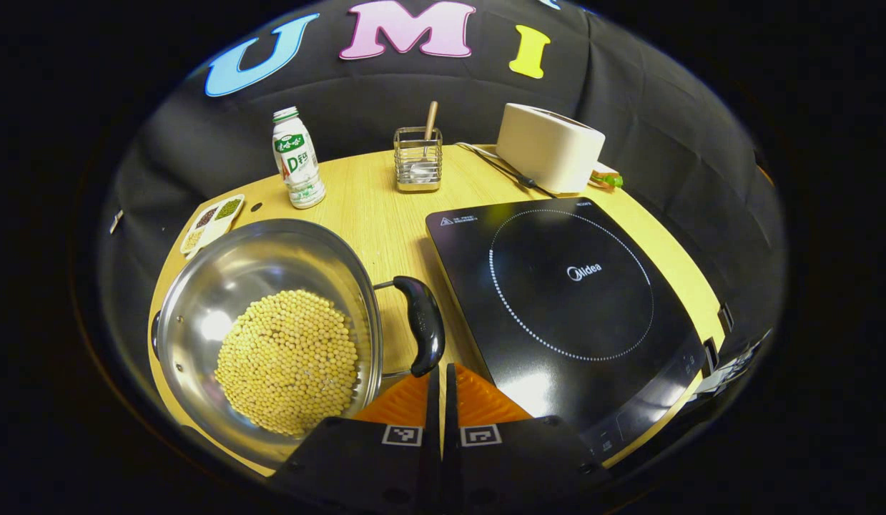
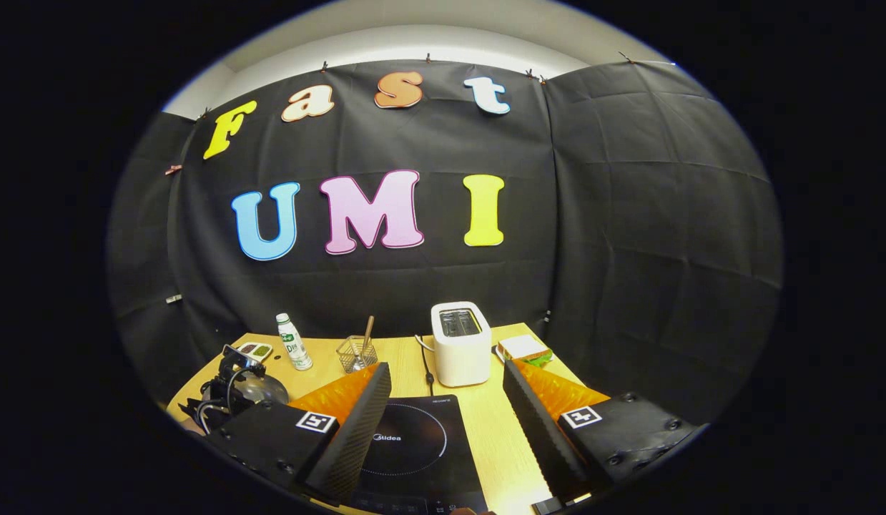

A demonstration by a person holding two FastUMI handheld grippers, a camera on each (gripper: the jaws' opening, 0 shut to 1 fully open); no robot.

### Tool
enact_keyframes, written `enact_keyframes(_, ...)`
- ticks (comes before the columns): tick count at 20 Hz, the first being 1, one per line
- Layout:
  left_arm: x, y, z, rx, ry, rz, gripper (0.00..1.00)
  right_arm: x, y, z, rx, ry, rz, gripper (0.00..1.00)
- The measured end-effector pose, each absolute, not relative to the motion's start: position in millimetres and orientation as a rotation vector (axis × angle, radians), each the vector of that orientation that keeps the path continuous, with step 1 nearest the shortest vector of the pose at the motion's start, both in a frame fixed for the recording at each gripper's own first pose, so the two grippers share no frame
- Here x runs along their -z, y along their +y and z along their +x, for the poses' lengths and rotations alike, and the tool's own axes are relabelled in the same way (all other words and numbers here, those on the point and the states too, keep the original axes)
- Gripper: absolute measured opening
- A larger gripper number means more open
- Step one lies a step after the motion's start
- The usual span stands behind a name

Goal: First push the handle of the pot to place it horizontally, then grasp the pot with both hands and set it on the induction cooktop.

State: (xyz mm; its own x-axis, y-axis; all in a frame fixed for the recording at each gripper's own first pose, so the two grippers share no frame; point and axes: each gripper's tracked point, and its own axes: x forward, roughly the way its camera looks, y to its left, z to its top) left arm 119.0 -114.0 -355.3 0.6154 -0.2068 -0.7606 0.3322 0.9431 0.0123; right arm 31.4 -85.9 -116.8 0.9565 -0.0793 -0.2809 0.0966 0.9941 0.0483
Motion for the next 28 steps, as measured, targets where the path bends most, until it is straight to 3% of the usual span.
enact_keyframes(11,352.4,-115.4,130.8,0.304,0.836,0.143,0.05,112.3,-83.9,26.1,0.086,0.276,0.045,0.98)
enact_keyframes(21,304.5,-126.5,85.4,0.327,0.730,0.024,0.08,110.0,-45.1,21.7,0.014,0.278,0.059,0.98)
enact_keyframes(22,294.4,-124.5,80.8,0.328,0.704,0.016,0.14,111.1,-39.9,22.2,0.007,0.281,0.063,0.98)
enact_keyframes(24,271.5,-117.9,75.8,0.328,0.642,-0.008,0.37,114.8,-30.0,21.8,-0.008,0.292,0.066,0.98)
enact_keyframes(27,235.7,-96.0,65.0,0.300,0.562,-0.070,0.99,123.9,-16.5,24.3,-0.021,0.317,0.080,0.98)
enact_keyframes(28,226.7,-83.1,65.2,0.278,0.542,-0.078,0.97,128.8,-10.3,24.2,-0.026,0.335,0.099,0.98)
